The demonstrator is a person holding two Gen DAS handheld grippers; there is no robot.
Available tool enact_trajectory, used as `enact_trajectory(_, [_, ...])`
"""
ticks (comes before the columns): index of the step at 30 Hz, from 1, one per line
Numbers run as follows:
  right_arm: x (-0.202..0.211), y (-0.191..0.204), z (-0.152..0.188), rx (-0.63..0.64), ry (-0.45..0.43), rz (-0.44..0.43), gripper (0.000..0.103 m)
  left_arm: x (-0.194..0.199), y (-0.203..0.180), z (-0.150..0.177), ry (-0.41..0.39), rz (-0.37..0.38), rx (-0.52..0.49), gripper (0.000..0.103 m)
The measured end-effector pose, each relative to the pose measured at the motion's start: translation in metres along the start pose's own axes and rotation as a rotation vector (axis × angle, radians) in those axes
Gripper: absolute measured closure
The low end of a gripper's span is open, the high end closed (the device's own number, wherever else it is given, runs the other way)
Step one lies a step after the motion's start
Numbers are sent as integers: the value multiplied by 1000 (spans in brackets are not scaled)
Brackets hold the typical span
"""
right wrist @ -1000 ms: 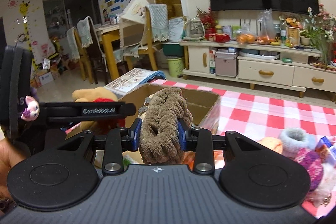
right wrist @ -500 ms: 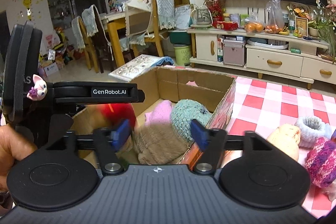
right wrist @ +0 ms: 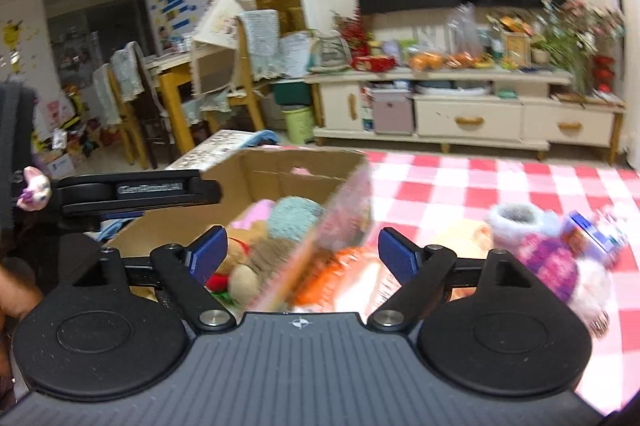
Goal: Organize soft objects
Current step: 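Move both open tools back over the soft-toy pile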
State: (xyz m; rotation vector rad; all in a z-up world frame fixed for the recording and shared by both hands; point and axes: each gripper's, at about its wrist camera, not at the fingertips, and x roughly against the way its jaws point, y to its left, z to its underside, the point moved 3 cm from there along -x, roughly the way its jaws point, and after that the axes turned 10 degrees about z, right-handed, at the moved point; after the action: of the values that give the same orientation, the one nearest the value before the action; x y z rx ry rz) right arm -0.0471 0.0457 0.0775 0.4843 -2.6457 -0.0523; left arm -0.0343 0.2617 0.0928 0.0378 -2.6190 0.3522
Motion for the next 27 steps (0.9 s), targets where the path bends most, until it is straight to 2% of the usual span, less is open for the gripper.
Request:
enact_trajectory(9, [15,-46,15,-115,37,124,0,5,-27,11,18,42,-9,1])
enact_trajectory(27, [37,-90,32,-146,-8,207,0,13,-86,30,52,112,-76,1])
